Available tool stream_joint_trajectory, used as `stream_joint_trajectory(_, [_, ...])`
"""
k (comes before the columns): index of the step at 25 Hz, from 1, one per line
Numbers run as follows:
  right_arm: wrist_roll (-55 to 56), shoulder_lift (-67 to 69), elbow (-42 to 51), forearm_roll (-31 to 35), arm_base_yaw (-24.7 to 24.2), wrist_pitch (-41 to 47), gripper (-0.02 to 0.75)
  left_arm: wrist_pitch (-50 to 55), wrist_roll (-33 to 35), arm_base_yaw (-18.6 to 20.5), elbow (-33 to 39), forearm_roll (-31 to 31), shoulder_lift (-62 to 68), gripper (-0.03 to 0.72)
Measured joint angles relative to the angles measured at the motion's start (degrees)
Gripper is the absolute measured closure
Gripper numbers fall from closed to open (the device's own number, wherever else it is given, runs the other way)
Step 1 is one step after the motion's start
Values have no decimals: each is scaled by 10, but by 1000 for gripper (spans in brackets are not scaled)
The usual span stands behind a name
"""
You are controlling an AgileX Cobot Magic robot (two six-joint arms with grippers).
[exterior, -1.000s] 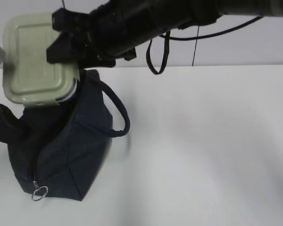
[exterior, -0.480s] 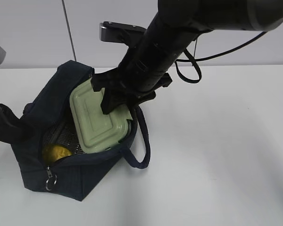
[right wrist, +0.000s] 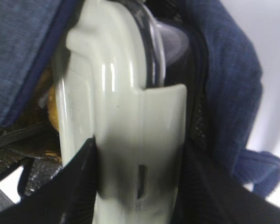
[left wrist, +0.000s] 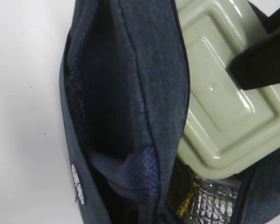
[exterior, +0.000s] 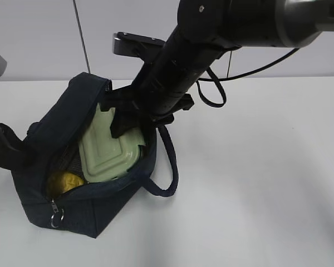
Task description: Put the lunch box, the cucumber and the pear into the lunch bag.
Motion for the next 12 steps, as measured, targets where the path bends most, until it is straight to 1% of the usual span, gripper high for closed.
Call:
stream_joint_trajectory(3, [-57, 3, -8, 51, 7, -8, 398, 0, 0, 0, 0, 0, 0, 687])
stream_joint_trajectory(5, [-106, 5, -16, 100, 10, -7, 368, 0, 0, 0, 0, 1, 0, 687])
stream_joint_trajectory(6, [-129, 5, -19, 117, 10, -6, 368, 0, 0, 0, 0, 2, 0, 687])
stream_joint_trajectory(7, [-145, 5, -24, 129, 10, -5, 320, 0, 0, 0, 0, 3, 0, 687])
stream_joint_trajectory(9, [-165, 5, -35, 150, 10, 0, 266, 0, 0, 0, 0, 4, 0, 687])
stream_joint_trajectory(12, [-176, 5, -50, 159, 10, 14, 226, 2, 0, 0, 0, 3, 0, 687])
